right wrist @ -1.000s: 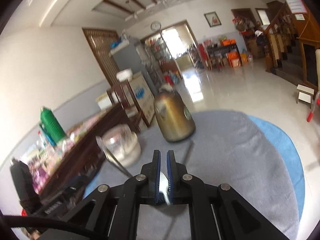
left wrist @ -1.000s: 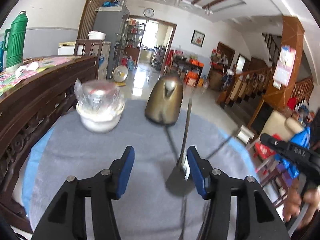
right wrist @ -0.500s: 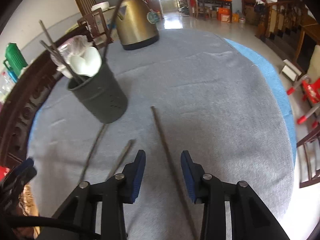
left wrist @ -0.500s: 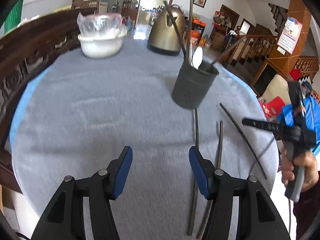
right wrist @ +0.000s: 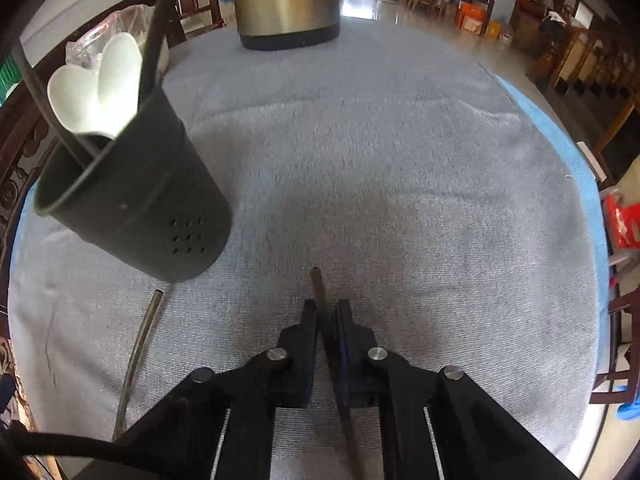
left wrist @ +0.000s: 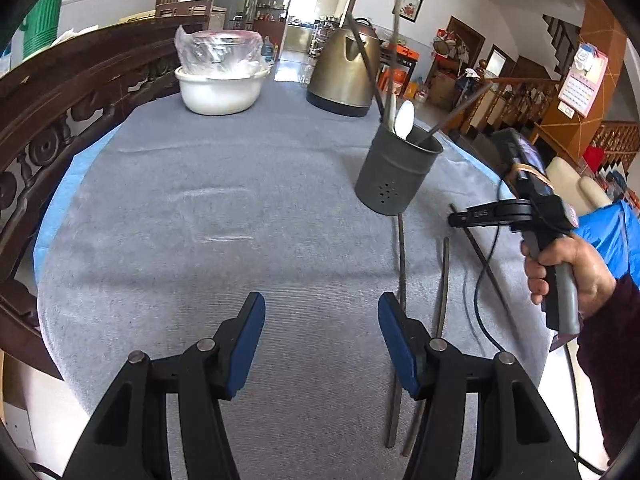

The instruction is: Organize utensils

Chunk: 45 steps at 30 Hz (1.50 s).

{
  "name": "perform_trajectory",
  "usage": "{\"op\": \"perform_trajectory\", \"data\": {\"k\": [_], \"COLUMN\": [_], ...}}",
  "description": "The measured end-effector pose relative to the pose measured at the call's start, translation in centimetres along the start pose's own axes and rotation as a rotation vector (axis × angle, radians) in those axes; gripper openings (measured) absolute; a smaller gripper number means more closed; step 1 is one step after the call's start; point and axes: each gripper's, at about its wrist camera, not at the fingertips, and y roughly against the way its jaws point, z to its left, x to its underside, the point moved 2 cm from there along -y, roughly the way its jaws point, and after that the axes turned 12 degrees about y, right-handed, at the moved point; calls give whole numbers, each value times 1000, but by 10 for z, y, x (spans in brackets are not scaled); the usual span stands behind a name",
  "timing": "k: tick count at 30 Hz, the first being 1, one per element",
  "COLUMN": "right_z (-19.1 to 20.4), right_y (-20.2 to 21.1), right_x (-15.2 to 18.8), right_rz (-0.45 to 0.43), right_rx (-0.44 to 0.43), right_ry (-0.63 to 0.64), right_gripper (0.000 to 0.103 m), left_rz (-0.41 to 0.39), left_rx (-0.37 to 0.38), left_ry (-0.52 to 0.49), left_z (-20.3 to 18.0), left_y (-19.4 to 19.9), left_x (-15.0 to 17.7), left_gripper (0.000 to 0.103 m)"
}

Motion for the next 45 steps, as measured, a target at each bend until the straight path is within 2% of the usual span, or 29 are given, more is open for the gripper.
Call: {"op": "perform_trajectory", "data": {"k": [4, 7, 11, 15, 18, 20, 22, 25, 30, 33, 38, 41, 45], "right_z": [-11, -11, -13, -11, -3, 8, 19, 35, 54, 57, 42, 46, 35], "right_y": [40, 86, 155, 226, 262, 276, 283, 276, 230, 210, 212, 214, 231], "right_x": [7, 7, 12, 10, 5, -3, -15, -36, -61, -63, -61, -64, -63], "right_rz": [-103, -225, -448, -725, -882, -937, -966, -954, -821, -790, -785, -794, -842], "right_rx": [-57, -47, -49, -70, -42, -37, -23, 3, 5, 15, -25, 15, 3], "right_ry": [-59, -58, -87, -144, -166, -165, -158, -128, -76, -78, -117, -94, -133], "right_gripper": [6, 6, 6, 6, 6, 6, 6, 6, 6, 6, 6, 6, 6], "left_rz": [-3, 2, 5, 5, 13, 14, 15, 6, -2, 1, 1, 4, 5], "left_rx": [2, 13, 23, 22, 24, 25, 26, 30, 29, 27, 24, 26, 28], "left_ry": [8, 6, -1, -11, -4, -1, -3, -8, -4, 6, 15, 19, 11], "left_z": [2, -1, -7, -10, -10, -10, -11, -12, -10, -6, -2, -3, -4], "left_y": [1, -1, 0, 2, 1, 2, 3, 7, 10, 10, 9, 9, 10], "left_x": [-1, 0, 4, 7, 9, 11, 12, 13, 12, 10, 10, 11, 11], "left_gripper": [60, 60, 60, 60, 60, 60, 60, 60, 60, 60, 60, 60, 60]}}
